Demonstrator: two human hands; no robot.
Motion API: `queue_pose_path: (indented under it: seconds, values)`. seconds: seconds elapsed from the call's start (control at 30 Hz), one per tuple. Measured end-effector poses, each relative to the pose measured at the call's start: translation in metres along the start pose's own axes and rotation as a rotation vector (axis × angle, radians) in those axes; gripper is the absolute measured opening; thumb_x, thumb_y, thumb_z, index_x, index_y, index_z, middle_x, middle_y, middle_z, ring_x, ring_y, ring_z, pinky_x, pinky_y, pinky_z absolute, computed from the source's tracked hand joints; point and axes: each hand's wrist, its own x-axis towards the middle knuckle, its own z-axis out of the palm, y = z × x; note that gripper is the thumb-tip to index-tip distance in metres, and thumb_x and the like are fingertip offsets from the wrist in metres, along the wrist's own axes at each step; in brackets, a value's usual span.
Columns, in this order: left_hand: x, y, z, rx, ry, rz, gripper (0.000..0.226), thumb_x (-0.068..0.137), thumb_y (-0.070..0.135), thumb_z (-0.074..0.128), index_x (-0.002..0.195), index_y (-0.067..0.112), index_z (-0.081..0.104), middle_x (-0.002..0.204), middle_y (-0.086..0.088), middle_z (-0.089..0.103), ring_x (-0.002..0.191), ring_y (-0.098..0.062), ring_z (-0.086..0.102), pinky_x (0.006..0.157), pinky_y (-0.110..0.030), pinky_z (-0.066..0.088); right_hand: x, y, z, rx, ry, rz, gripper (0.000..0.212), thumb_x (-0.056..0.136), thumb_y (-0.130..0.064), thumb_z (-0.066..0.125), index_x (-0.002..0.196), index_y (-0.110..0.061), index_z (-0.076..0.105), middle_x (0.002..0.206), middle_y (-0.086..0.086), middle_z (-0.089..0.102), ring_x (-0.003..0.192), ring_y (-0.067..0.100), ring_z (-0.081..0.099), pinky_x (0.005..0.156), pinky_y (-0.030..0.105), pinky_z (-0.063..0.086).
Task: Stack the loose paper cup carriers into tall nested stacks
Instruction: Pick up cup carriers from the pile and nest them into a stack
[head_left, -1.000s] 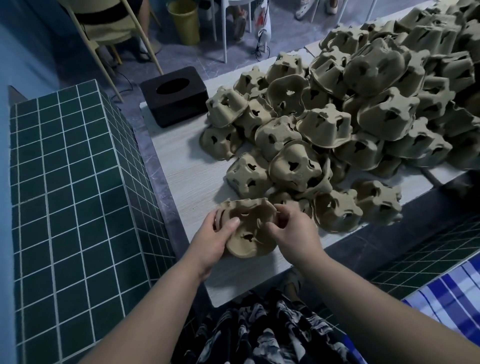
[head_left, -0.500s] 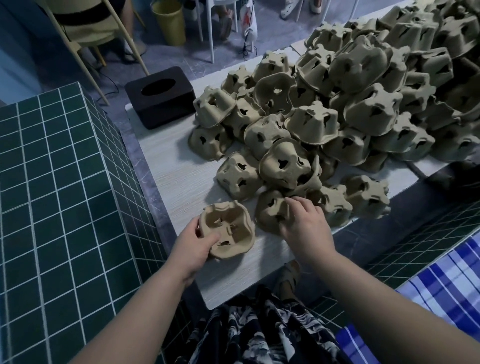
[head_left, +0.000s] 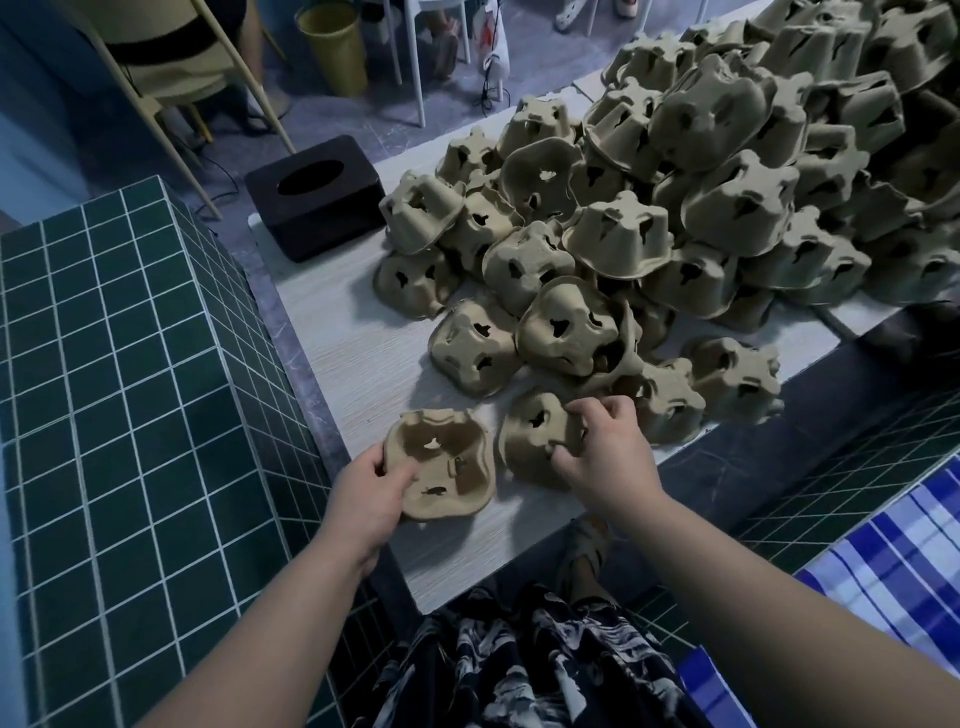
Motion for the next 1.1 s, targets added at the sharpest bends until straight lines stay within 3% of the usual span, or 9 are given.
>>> queue_pose_path:
  seconds: [0.1, 0.23, 0.33, 0.43, 0.53, 0.63, 0.7, 0.93, 1.1]
  values:
    - [0.000, -0.001, 0.000, 0.005, 0.042, 0.005, 0.016, 0.091, 0.007, 0.060, 0.096, 0.016, 0.072, 0.083, -0.006, 0.075, 0.077, -0.024, 0.071, 0.076, -0.043, 0.059, -0.001, 0.005, 0.000, 0.256, -0.003, 0.025, 0.043, 0.081, -0.021, 0.068, 0.121, -0.024, 0.054, 0.119, -0.005, 0.043, 0.090, 0.011, 0.059, 0.081, 0.029, 0.051]
    - [0.000, 0.000, 0.002, 0.001, 0.061, 0.016, 0.013, 0.092, 0.011, 0.060, 0.098, 0.015, 0.072, 0.086, -0.007, 0.076, 0.084, -0.027, 0.072, 0.083, -0.048, 0.059, -0.002, 0.016, 0.001, 0.657, -0.094, 0.121, 0.044, 0.071, -0.018, 0.072, 0.108, -0.040, 0.061, 0.116, -0.010, 0.061, 0.098, 0.016, 0.061, 0.091, 0.046, 0.052]
    - [-0.001, 0.004, 0.008, -0.003, 0.020, 0.020, 0.013, 0.093, 0.012, 0.060, 0.099, 0.015, 0.072, 0.086, -0.007, 0.076, 0.084, -0.027, 0.072, 0.083, -0.050, 0.059, -0.003, 0.026, 0.004, 0.632, -0.053, 0.194, 0.050, 0.078, -0.010, 0.059, 0.108, -0.049, 0.058, 0.116, -0.016, 0.062, 0.101, 0.019, 0.062, 0.091, 0.050, 0.051]
    - [-0.002, 0.006, 0.016, 0.006, -0.007, 0.036, 0.011, 0.094, 0.016, 0.061, 0.095, 0.017, 0.073, 0.085, -0.005, 0.076, 0.083, -0.026, 0.073, 0.082, -0.050, 0.059, -0.006, 0.025, -0.005, 0.680, 0.072, 0.280, 0.039, 0.089, -0.019, 0.047, 0.124, -0.034, 0.056, 0.114, -0.008, 0.063, 0.104, 0.021, 0.061, 0.092, 0.051, 0.050]
    - [0.000, 0.006, 0.020, 0.032, -0.012, 0.062, 0.011, 0.093, 0.020, 0.063, 0.089, 0.021, 0.074, 0.084, -0.003, 0.076, 0.085, -0.026, 0.073, 0.084, -0.053, 0.057, -0.013, 0.017, -0.016, 0.516, 0.121, 0.198, 0.045, 0.092, -0.045, 0.048, 0.132, -0.025, 0.052, 0.122, -0.005, 0.060, 0.111, 0.018, 0.056, 0.095, 0.043, 0.047]
    - [0.002, 0.004, 0.021, 0.052, -0.005, 0.070, 0.017, 0.090, 0.022, 0.066, 0.079, 0.030, 0.076, 0.083, -0.002, 0.076, 0.088, -0.029, 0.072, 0.087, -0.056, 0.055, -0.019, 0.009, -0.019, 0.202, 0.147, 0.019, 0.057, 0.084, -0.053, 0.060, 0.133, -0.025, 0.049, 0.122, -0.008, 0.052, 0.110, 0.010, 0.051, 0.086, 0.029, 0.043]
    - [0.001, 0.006, 0.021, 0.050, -0.002, 0.064, 0.025, 0.089, 0.019, 0.068, 0.074, 0.039, 0.075, 0.082, -0.001, 0.076, 0.089, -0.030, 0.072, 0.088, -0.056, 0.055, -0.020, 0.010, -0.016, 0.073, 0.183, -0.044, 0.049, 0.083, -0.046, 0.064, 0.127, -0.026, 0.054, 0.120, -0.009, 0.051, 0.104, 0.009, 0.052, 0.078, 0.024, 0.040]
    - [0.001, 0.009, 0.020, -0.039, 0.042, 0.049, 0.015, 0.088, 0.014, 0.071, 0.088, 0.029, 0.069, 0.089, -0.002, 0.076, 0.089, -0.024, 0.073, 0.086, -0.050, 0.058, -0.018, 0.017, -0.014, -0.017, 0.388, -0.146, 0.009, 0.084, -0.023, 0.066, 0.088, -0.014, 0.066, 0.078, -0.005, 0.056, 0.069, 0.015, 0.052, 0.058, 0.030, 0.045]
    - [0.001, 0.007, 0.016, -0.054, 0.053, 0.061, 0.016, 0.088, 0.017, 0.071, 0.103, 0.021, 0.069, 0.091, -0.003, 0.076, 0.088, -0.022, 0.073, 0.084, -0.048, 0.059, -0.016, 0.009, -0.022, 0.209, 0.526, -0.173, 0.016, 0.083, -0.014, 0.067, 0.099, -0.016, 0.065, 0.079, -0.009, 0.060, 0.067, 0.008, 0.054, 0.064, 0.029, 0.050]
